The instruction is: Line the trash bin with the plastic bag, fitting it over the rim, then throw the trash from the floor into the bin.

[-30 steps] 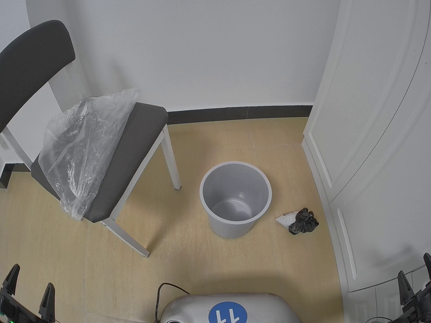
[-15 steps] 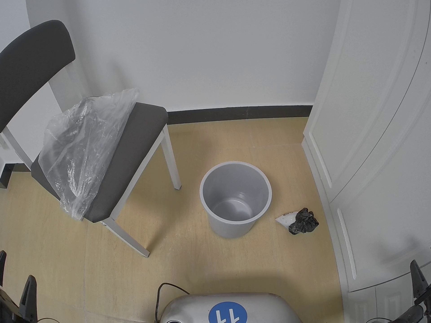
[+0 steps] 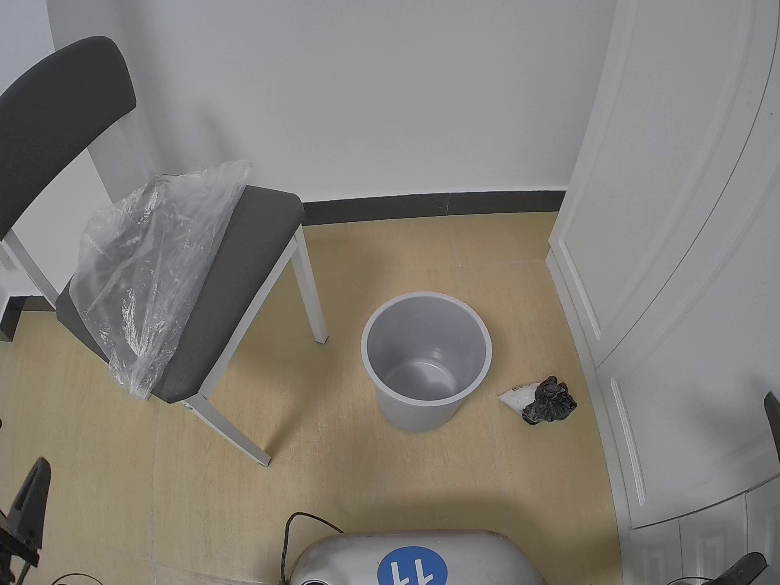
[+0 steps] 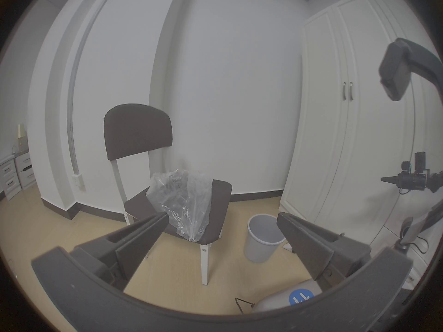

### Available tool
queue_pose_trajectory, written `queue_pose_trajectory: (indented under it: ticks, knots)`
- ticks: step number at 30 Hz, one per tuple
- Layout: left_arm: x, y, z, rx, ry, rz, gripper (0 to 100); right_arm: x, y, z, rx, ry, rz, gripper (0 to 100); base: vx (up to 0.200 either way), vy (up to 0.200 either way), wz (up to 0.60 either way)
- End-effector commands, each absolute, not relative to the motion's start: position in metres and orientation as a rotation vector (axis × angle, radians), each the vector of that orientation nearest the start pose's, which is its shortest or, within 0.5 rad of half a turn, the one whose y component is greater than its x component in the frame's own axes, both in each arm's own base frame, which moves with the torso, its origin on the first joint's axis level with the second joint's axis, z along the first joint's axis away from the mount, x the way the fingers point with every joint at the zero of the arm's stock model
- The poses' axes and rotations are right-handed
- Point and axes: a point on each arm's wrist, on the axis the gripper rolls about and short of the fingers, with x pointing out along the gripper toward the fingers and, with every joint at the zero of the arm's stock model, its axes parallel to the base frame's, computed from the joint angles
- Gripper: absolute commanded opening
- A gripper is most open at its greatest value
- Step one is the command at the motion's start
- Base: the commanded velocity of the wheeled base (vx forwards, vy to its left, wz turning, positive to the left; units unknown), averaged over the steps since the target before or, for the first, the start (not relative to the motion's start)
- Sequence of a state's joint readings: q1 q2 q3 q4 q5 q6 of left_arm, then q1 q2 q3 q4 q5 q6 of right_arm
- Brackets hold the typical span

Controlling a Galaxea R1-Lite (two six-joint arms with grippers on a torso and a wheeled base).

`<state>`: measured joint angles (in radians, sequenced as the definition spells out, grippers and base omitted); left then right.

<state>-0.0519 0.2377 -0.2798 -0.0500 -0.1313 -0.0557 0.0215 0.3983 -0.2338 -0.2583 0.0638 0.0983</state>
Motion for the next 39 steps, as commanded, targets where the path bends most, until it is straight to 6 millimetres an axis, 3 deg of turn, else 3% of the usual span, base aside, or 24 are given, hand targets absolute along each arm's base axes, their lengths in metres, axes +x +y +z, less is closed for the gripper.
queue_pose_trajectory:
  ticks: [1, 4, 10, 18, 33, 39]
  knots:
    - [0.012, -0.003, 0.187, -0.054, 0.034, -0.165, 100, 0.042, 0.003, 0.200, 0.107, -0.023, 0.107, 100, 0.000, 0.000, 0.00]
    - [0.031, -0.003, 0.194, -0.014, 0.107, -0.111, 100, 0.063, 0.005, 0.218, 0.158, 0.009, 0.118, 100, 0.000, 0.000, 0.00]
    - [0.049, -0.003, 0.196, 0.110, 0.175, -0.084, 100, 0.087, 0.009, 0.239, 0.203, -0.012, 0.151, 100, 0.000, 0.000, 0.00]
    - [0.069, -0.003, 0.207, 0.217, 0.172, -0.037, 100, 0.123, 0.013, 0.240, 0.223, -0.012, 0.151, 100, 0.000, 0.000, 0.00]
    - [0.113, -0.006, 0.210, 0.324, 0.267, -0.030, 100, 0.125, 0.013, 0.239, 0.223, -0.026, 0.153, 100, 0.000, 0.000, 0.00]
    - [0.150, -0.010, 0.206, 0.411, 0.377, -0.027, 100, 0.125, 0.014, 0.236, 0.221, -0.011, 0.153, 100, 0.000, 0.000, 0.00]
